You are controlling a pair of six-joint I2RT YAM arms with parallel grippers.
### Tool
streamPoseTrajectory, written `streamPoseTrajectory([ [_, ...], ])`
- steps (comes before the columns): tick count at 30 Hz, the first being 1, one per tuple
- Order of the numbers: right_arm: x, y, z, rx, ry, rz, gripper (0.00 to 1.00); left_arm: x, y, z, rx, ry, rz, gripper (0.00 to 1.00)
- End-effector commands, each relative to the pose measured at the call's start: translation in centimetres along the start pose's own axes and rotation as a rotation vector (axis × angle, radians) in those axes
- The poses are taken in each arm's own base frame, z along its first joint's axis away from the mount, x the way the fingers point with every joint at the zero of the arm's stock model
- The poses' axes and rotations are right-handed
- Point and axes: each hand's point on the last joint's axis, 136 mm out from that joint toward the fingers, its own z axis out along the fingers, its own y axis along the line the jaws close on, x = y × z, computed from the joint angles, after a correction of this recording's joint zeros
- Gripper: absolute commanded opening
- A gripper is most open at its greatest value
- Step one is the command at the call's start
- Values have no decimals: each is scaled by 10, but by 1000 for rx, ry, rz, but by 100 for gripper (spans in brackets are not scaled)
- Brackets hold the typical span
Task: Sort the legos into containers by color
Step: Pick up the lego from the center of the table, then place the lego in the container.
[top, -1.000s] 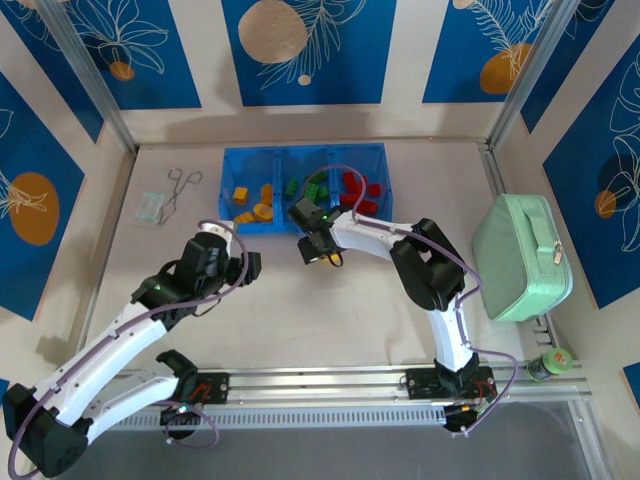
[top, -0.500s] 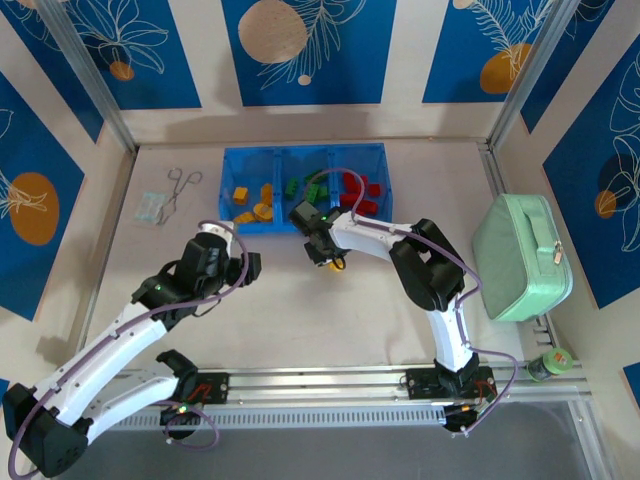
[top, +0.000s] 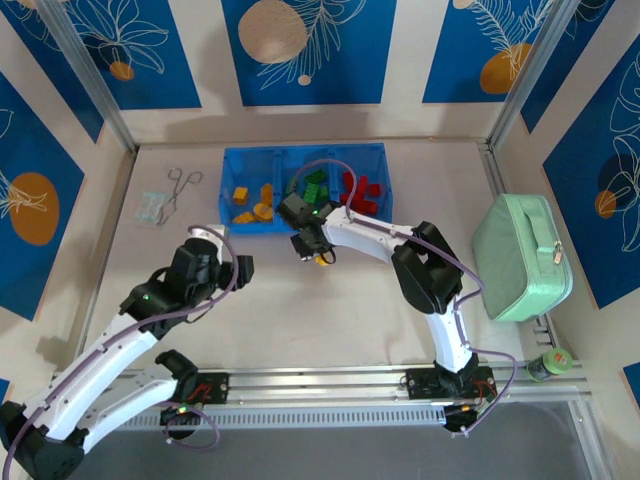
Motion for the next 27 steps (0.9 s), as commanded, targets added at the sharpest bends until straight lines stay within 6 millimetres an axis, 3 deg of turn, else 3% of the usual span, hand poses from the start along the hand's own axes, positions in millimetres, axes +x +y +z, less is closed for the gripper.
streamPoseTrajectory([
  [1,-29,17,-32,-86,-74,42,18,4,8,-9,-24,-3,-8,73],
  [7,-81,36,-47,-159,-169,91,18,21,9,-7,-1,24,-48,72],
  [13,-128,54,-47,-254,-217,139,18,32,13,-11,6,29,-66,72],
  [20,-162,69,-30,-321,-242,162,19,39,18,-14,-2,33,-70,72],
  [27,-182,63,-24,-350,-292,214,22,40,21,-17,-9,28,-73,72],
])
